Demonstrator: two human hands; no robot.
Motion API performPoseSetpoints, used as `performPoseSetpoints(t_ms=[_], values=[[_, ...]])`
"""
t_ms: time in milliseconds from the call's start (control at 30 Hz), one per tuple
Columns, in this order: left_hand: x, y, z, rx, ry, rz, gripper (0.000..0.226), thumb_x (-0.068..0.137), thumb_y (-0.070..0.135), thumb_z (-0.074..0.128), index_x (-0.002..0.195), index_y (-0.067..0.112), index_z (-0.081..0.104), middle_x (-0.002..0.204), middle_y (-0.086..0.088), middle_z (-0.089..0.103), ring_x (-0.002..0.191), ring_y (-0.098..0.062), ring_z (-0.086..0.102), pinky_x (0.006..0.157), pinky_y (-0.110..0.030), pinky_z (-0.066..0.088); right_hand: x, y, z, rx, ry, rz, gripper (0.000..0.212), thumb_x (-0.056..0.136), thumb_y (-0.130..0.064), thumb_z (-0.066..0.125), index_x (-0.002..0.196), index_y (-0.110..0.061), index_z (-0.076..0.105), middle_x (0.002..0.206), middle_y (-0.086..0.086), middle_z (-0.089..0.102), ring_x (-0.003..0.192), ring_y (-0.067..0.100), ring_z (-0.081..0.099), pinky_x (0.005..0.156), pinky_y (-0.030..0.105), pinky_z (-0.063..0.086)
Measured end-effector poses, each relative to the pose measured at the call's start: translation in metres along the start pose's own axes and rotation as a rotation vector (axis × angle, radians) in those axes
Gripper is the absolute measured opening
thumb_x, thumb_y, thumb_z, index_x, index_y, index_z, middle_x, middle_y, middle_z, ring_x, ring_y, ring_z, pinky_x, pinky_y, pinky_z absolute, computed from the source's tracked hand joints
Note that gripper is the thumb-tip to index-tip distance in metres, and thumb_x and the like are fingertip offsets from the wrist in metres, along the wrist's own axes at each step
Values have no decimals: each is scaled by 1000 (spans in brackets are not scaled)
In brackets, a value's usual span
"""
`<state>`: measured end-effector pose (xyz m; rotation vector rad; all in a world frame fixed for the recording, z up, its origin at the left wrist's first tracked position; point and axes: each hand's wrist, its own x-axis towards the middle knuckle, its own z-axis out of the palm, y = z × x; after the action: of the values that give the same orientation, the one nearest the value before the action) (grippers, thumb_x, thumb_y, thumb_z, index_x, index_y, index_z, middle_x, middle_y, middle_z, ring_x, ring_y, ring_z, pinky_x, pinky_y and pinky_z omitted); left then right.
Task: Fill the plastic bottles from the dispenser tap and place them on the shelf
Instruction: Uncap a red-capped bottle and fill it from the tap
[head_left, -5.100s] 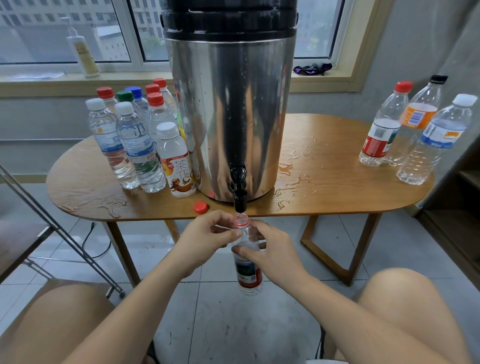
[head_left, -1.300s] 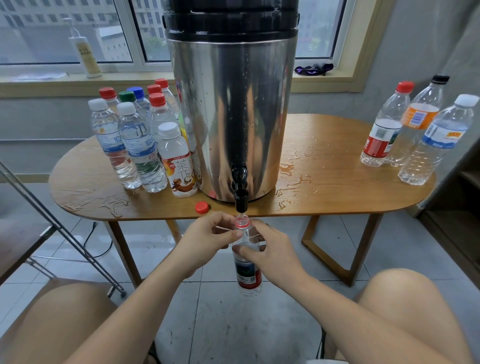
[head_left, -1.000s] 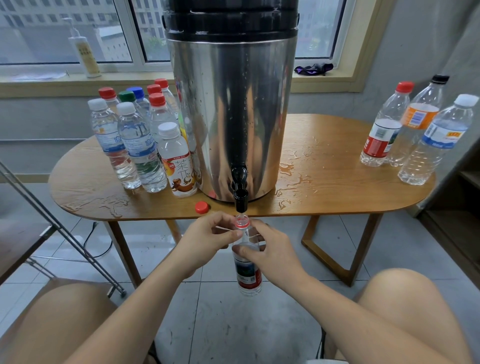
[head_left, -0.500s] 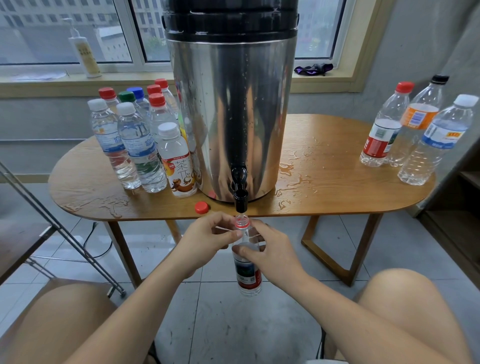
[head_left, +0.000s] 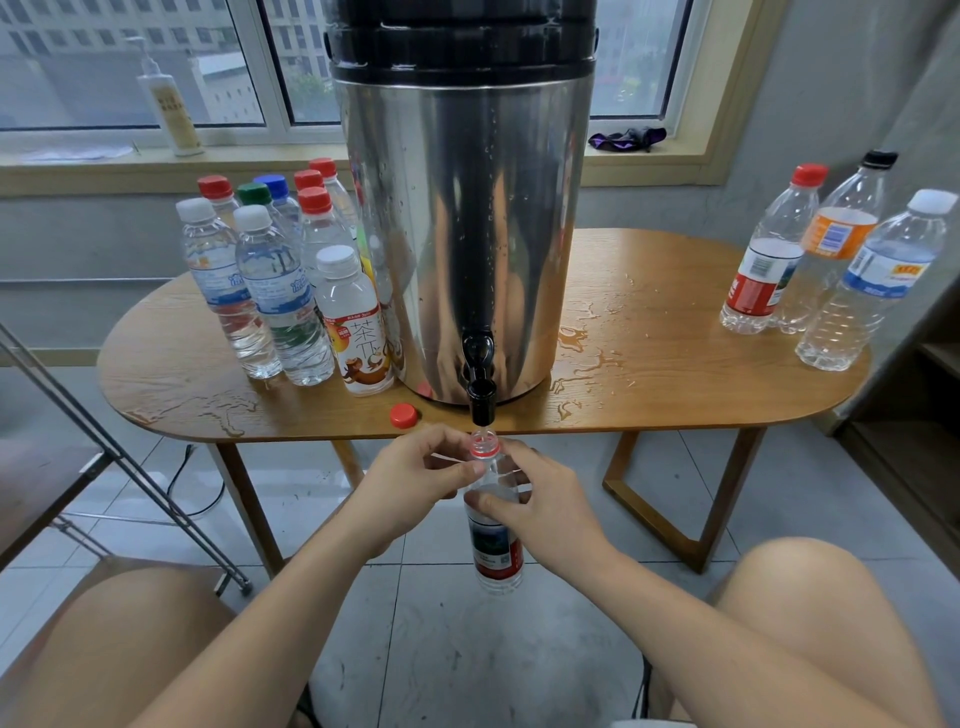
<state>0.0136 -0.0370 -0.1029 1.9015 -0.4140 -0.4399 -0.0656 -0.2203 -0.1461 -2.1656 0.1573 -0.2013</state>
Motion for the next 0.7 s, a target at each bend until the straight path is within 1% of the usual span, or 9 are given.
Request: performPoseSetpoints(t_ms=[567,700], values=[[0,-3,0,0,-8,5,13,95,32,84,106,37,79,109,12,79,101,-12,75,90,-42,66,-1,-1,0,-6,2,2,62,89,-56,82,145,-48,57,126,-22,68,116,3,63,99,39,61],[1,-3,0,-3,-1,6,13,95,31,84,103,40,79,109,12,79,100,-13,76,89,-42,66,-1,-1,0,-14,11,-3,62,88,-58,81,144,-48,58,125,-22,68,115,4,63,98,40,62]])
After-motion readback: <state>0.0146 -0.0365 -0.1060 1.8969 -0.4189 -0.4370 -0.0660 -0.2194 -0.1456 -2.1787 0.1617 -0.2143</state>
